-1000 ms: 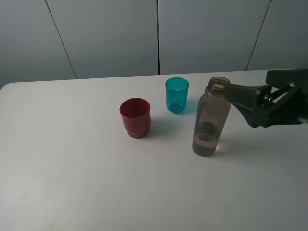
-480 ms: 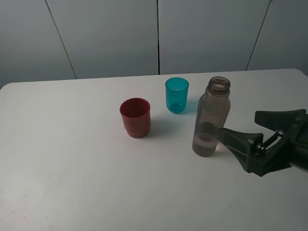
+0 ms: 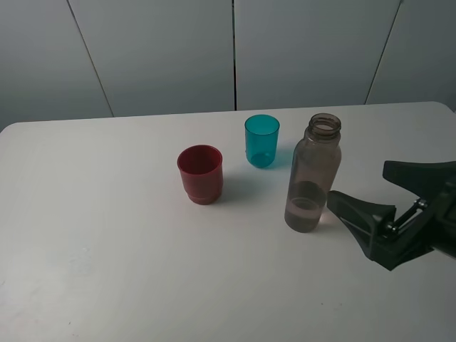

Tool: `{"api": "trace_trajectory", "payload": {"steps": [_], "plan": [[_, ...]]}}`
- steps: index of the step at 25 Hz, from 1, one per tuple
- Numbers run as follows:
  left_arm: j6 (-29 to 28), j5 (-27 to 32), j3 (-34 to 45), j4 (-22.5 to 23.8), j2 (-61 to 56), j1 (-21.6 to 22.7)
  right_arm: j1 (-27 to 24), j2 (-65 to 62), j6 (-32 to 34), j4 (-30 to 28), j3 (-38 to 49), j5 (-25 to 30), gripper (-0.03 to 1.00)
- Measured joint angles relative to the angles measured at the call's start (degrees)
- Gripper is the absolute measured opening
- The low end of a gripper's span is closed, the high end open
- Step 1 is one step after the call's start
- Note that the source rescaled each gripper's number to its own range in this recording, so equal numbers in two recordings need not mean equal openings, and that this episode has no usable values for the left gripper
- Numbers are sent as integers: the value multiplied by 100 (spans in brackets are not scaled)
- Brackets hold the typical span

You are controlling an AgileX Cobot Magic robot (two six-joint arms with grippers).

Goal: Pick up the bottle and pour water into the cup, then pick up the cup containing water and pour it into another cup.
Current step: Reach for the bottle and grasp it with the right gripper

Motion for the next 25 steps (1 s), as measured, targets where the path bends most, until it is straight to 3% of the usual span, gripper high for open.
{"api": "trace_trajectory", "payload": {"steps": [14, 25], "plan": [[0, 0, 0, 0, 0, 0, 0, 365, -525, 154, 9, -338, 100], [0, 0, 0, 0, 0, 0, 0, 2539, -606, 577, 9, -2300, 100]]}}
